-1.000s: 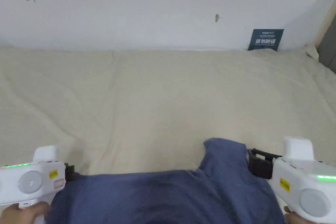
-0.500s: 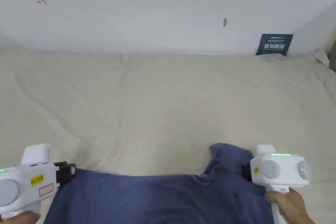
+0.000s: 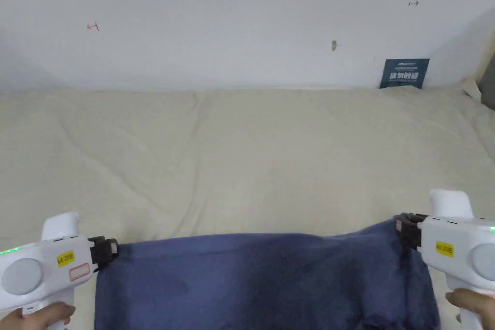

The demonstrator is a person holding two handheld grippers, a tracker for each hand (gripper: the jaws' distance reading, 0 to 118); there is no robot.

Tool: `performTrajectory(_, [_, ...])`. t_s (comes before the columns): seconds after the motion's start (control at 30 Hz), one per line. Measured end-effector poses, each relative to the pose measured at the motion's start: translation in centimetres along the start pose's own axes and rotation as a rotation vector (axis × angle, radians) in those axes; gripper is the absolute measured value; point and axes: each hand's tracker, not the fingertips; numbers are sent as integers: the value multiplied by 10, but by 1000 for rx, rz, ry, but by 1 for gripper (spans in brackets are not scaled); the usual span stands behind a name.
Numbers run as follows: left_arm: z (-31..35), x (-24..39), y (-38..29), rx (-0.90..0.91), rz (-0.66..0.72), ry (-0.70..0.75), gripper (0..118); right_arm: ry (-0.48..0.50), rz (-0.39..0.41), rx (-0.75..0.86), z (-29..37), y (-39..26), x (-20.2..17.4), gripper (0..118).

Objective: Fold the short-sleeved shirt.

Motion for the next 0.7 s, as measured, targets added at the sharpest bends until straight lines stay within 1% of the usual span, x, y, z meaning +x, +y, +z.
performTrajectory(0.17, [31,-13,-28,-7,17,30,3,34,-29,40,68,-34,5,0])
performTrajectory(0.33, [45,-31,-71,-64,39,64,3,32,-81,2,94,-90,15,0])
performTrajectory(0.4, [45,-37,-92,-104,44,72,3,16,-110,-41,94,-116,19,0])
performTrajectory(0.47, [44,-40,-116,-147,43,87,3,-10,-156,-101,91,-143,24,0])
performTrajectory(0.6, [24,-60,-153,-223,32,109,3,-63,-201,-204,72,-189,34,0])
performTrajectory(0.7, [17,-62,-176,-265,21,129,3,-112,-204,-251,59,-210,35,0])
